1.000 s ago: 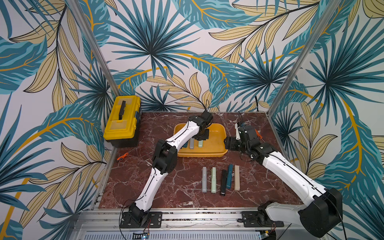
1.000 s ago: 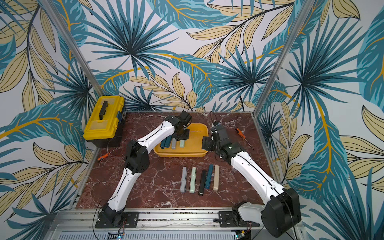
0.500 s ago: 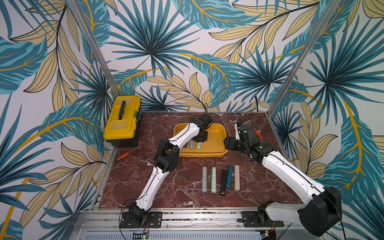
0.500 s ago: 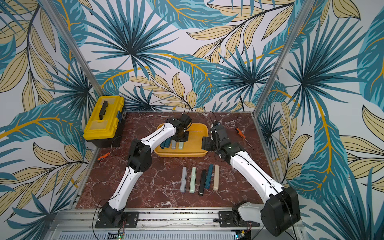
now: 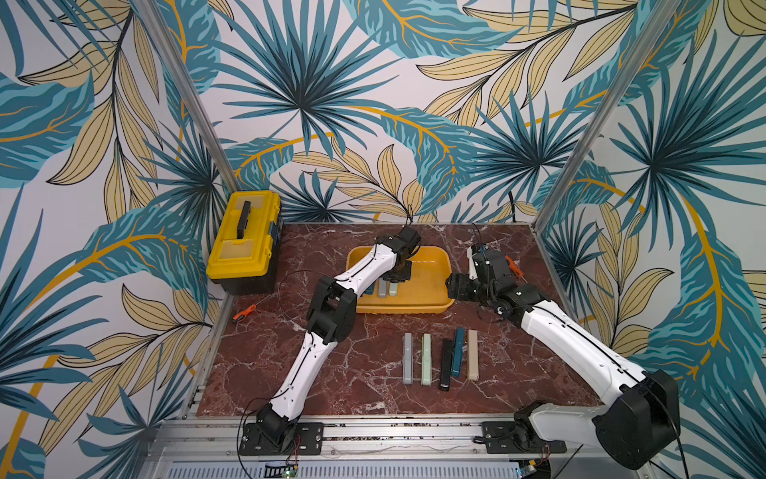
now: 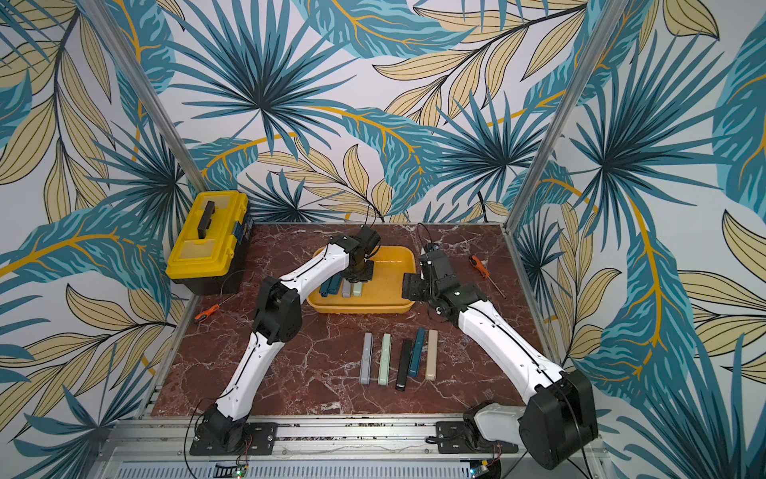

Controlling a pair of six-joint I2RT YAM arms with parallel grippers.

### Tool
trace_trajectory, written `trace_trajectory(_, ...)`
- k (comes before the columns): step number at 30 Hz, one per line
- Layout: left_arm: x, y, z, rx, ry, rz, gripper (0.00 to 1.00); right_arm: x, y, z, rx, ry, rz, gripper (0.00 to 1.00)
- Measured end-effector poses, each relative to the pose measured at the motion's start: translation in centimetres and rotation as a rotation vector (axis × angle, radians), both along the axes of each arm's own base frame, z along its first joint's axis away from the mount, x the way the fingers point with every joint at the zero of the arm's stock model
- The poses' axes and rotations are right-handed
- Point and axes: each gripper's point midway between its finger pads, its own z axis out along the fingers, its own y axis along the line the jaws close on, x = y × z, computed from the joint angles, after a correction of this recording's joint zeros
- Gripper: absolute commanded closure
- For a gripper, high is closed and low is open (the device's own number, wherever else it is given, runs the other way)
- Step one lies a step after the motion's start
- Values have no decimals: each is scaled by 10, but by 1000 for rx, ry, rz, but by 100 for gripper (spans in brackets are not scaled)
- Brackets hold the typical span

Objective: Put the pruning pliers into the storage box
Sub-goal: Place the pruning pliers in the storage box.

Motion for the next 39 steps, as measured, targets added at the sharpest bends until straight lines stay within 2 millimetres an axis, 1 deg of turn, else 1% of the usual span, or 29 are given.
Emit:
trace_trajectory(3, 1, 2, 0, 11, -8, 3, 70, 0, 0, 0, 0, 1, 0, 17)
trace_trajectory(6, 2, 2, 0, 13, -10, 3, 65, 0, 0, -1, -1, 4, 0, 18)
trace_trajectory(9, 1, 2, -3, 18, -4, -1, 63, 0, 0, -2, -2, 6, 0, 17)
trace_trajectory(13, 1, 3, -10, 25, 8, -4, 62, 1, 0, -3, -3, 7, 0, 17)
trace_trajectory(17, 0, 3, -12, 25, 11, -4, 62, 1, 0, -3, -3, 7, 0, 17)
trace_trajectory(21, 2, 2, -11, 20, 2, -4, 61, 1, 0, -3, -3, 7, 0, 18)
trace_trajectory(24, 3, 1, -9, 17, -4, -3, 57, 1, 0, -3, -3, 7, 0, 18)
trace_trajectory(27, 4, 1, 1, 9, -21, -5, 56, 1, 0, -2, -3, 7, 0, 18)
trace_trajectory(29, 5, 0, 14, -2, -40, -9, 55, 1, 0, -1, -2, 5, 0, 18)
trace_trajectory(32, 6, 1, 49, -28, -93, -11, 53, 2, 1, 3, 0, -1, 1, 18)
trace_trajectory(37, 3, 5, 130, -98, -221, -12, 52, 3, 2, 9, 5, -5, 4, 18)
trace_trajectory(39, -1, 7, 155, -123, -260, -15, 52, 2, 2, 11, 7, -2, 6, 18)
